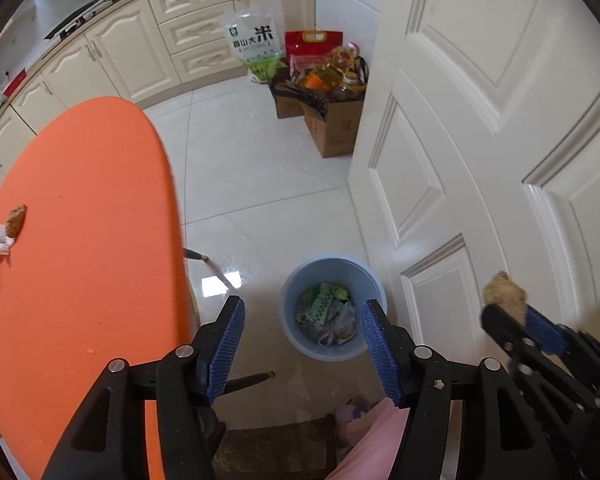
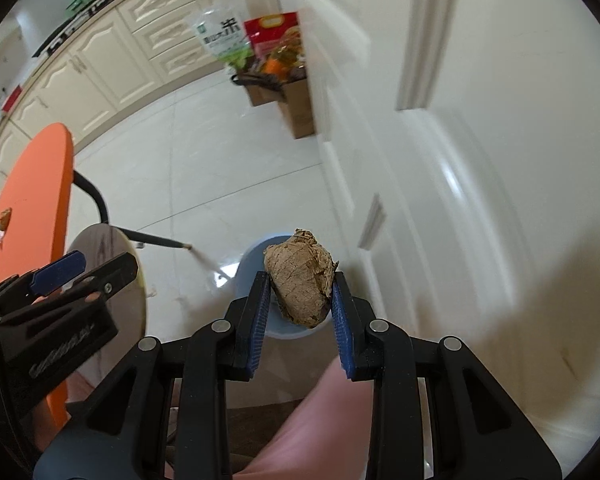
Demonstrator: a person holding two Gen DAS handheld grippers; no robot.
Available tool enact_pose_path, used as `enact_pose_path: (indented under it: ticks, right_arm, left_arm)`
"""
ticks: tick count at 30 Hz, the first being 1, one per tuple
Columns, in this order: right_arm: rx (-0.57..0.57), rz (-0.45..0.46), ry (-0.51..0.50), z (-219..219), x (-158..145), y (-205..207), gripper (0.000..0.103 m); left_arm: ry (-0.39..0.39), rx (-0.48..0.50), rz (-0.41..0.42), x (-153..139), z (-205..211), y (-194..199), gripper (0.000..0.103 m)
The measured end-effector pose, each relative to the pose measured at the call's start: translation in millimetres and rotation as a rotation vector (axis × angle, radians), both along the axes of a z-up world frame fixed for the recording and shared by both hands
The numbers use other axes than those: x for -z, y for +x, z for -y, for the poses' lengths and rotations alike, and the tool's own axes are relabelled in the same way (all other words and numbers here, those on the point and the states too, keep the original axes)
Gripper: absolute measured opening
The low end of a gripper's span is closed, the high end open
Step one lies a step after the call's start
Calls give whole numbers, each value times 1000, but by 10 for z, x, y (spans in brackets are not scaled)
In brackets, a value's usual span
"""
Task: Collect trash
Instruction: 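Open both grippers to drop the brown lumps into the blue bin, then move both tools back over the orange table toward the remaining trash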
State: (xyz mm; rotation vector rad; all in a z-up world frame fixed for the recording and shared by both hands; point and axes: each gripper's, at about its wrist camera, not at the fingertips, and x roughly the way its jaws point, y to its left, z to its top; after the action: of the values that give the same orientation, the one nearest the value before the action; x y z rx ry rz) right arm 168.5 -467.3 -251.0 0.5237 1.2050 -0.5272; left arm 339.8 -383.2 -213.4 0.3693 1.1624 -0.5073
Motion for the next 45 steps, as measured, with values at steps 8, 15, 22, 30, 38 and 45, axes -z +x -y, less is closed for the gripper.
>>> enact_pose_path:
  ticks: [8,15,22,30,38,45]
  right_arm:
    - [-30,36,10,-102,-51,130,44]
    - [-9,34,-10,-205,-193,95,45]
    - [-54,73,-66,-561,-480,92,54]
    - [-122,129,-126,-1168,-814,109,70]
    - [-200,193,-165,-1789,-1117,212,81]
    - [-254,232,-141,-2209,-1205,320,84]
  left_arm:
    - [-9,-22,49,-40,-134,-118,58]
    - [-27,-22,45,-133,-328,-174,58]
    - [-69,-38,65,-381,-765,-362,58]
    - [-115,-102,111,-621,-1456,-617,62]
    - [-170,-202,176,-794,-2203,-873,63]
    - [-195,-299,214,-892,-2802,-1058,64]
